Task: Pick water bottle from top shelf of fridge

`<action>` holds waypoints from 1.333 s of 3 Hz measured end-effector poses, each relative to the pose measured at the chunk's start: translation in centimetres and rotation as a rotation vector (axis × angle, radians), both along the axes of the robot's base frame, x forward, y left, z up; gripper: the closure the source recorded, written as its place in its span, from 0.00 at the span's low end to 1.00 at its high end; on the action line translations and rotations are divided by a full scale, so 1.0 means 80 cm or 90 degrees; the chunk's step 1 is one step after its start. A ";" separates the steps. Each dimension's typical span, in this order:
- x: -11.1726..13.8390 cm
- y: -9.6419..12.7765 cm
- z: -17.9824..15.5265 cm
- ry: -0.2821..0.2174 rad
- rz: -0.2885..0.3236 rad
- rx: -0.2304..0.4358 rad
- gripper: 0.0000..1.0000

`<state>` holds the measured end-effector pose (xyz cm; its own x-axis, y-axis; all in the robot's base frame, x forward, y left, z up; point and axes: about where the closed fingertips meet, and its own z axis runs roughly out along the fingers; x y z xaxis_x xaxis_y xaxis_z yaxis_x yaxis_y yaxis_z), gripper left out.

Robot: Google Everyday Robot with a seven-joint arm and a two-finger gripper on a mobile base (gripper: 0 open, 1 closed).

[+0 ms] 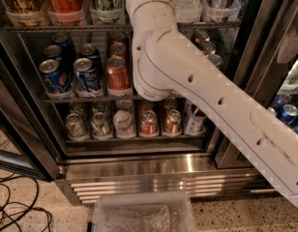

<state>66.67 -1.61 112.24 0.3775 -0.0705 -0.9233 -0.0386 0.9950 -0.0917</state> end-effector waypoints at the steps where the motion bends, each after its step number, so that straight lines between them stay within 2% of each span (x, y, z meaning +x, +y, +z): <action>1: 0.000 0.000 -0.004 0.000 0.000 0.000 1.00; 2: -0.036 0.008 0.055 -0.031 0.039 -0.010 1.00; 3: -0.097 0.017 0.142 -0.082 0.092 -0.029 1.00; 4: -0.145 0.033 0.187 -0.101 0.146 -0.049 1.00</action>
Offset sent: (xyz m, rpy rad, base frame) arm -0.1127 0.0222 0.1746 -0.0627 -0.1813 0.2350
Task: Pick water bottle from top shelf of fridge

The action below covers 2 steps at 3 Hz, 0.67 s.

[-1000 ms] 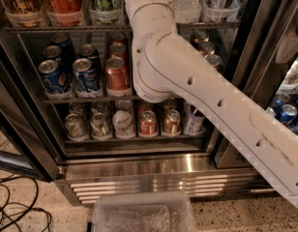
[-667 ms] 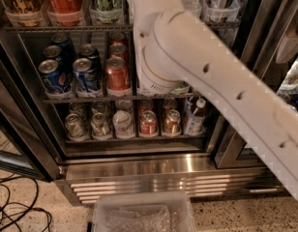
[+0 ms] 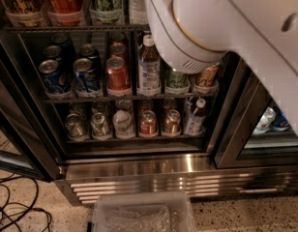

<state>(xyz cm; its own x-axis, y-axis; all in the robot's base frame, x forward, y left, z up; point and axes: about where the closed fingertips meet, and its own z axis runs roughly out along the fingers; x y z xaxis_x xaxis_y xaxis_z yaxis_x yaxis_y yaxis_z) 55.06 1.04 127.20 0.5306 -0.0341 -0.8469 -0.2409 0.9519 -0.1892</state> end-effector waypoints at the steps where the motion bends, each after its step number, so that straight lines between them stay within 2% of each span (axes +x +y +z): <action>1: -0.044 0.018 -0.022 0.041 0.101 0.011 1.00; 2: -0.076 0.035 -0.086 0.099 0.184 0.015 1.00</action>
Offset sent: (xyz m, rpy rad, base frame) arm -0.1142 0.0349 -0.1825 0.0309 0.3591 0.5167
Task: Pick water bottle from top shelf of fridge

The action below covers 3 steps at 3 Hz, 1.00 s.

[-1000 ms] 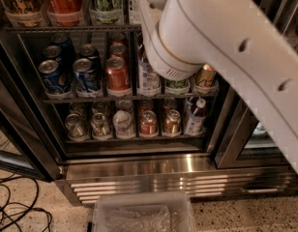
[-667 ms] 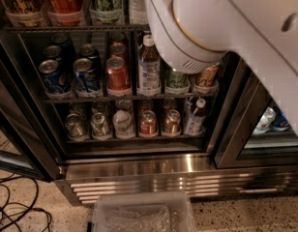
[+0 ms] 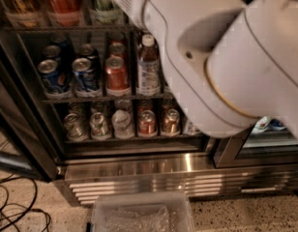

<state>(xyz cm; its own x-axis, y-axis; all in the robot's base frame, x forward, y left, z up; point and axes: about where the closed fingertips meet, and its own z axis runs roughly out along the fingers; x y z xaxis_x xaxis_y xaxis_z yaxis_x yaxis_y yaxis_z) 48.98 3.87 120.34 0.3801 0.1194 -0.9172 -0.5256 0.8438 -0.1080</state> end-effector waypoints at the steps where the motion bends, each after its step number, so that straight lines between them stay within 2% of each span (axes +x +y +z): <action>1: 0.000 0.000 -0.004 0.000 0.000 0.000 1.00; 2: 0.000 0.000 -0.009 0.001 0.001 0.001 1.00; 3: -0.039 0.002 -0.074 0.052 0.028 0.006 1.00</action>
Offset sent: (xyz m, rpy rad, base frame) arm -0.0780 -0.0234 -0.1822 -0.1277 0.1869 0.0537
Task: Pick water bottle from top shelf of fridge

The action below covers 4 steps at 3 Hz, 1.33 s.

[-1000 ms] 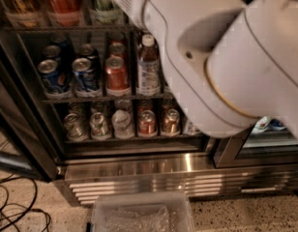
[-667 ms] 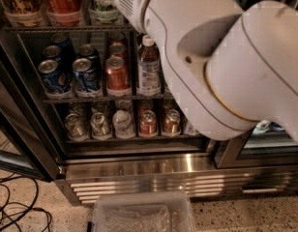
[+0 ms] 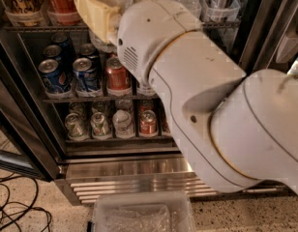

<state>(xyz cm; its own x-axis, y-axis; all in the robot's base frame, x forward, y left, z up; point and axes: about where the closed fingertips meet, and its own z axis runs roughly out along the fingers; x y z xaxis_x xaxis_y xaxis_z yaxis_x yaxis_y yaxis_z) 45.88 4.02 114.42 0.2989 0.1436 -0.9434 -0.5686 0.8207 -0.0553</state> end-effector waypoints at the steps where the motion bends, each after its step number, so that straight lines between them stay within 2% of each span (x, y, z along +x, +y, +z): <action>1: 0.000 0.000 0.000 0.000 0.000 0.000 1.00; 2: -0.002 -0.002 -0.027 0.025 -0.017 0.001 1.00; 3: -0.011 -0.011 -0.072 0.075 -0.046 0.008 1.00; 4: -0.025 -0.018 -0.105 0.110 -0.071 0.010 1.00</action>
Offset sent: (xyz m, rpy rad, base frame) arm -0.0031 -0.0071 -0.0646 0.0077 0.1109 -0.0737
